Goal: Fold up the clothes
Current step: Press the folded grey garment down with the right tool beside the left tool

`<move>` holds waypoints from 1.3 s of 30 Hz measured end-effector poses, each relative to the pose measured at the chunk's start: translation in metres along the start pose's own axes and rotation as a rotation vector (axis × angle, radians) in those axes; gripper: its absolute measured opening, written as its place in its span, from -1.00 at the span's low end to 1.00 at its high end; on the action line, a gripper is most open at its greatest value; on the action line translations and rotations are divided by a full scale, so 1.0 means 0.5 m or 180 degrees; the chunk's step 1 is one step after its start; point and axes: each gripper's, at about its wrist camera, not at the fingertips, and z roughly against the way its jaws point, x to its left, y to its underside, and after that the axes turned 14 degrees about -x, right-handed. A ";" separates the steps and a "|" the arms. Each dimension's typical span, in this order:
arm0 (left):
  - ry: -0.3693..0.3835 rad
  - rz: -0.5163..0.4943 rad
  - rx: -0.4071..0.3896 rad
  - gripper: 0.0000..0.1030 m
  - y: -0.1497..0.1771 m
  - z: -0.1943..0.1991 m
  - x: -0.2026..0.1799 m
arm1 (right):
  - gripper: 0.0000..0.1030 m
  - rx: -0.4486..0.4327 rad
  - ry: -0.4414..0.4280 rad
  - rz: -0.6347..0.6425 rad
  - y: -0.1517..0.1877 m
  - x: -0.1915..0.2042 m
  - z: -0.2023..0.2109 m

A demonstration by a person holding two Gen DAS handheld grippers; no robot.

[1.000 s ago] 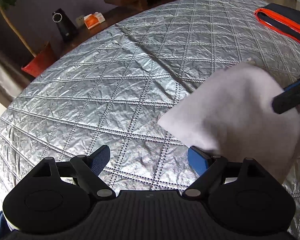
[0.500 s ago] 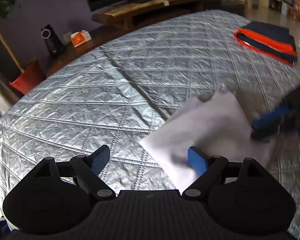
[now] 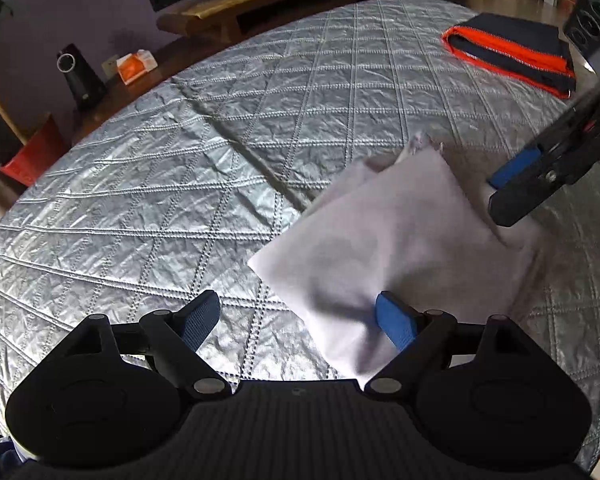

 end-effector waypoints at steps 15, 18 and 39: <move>-0.0046 0.0049 0.0000 0.86 0.013 -0.007 0.004 | 0.51 -0.0027 -0.0086 0.0363 -0.043 0.000 -0.059; -0.0051 0.0038 -0.0006 0.87 0.014 -0.007 0.002 | 0.73 0.0105 -0.0221 0.0637 -0.027 0.031 -0.085; -0.0068 0.0001 -0.0024 0.95 0.019 -0.011 -0.002 | 0.36 0.0425 -0.0756 0.0599 -0.012 0.056 -0.136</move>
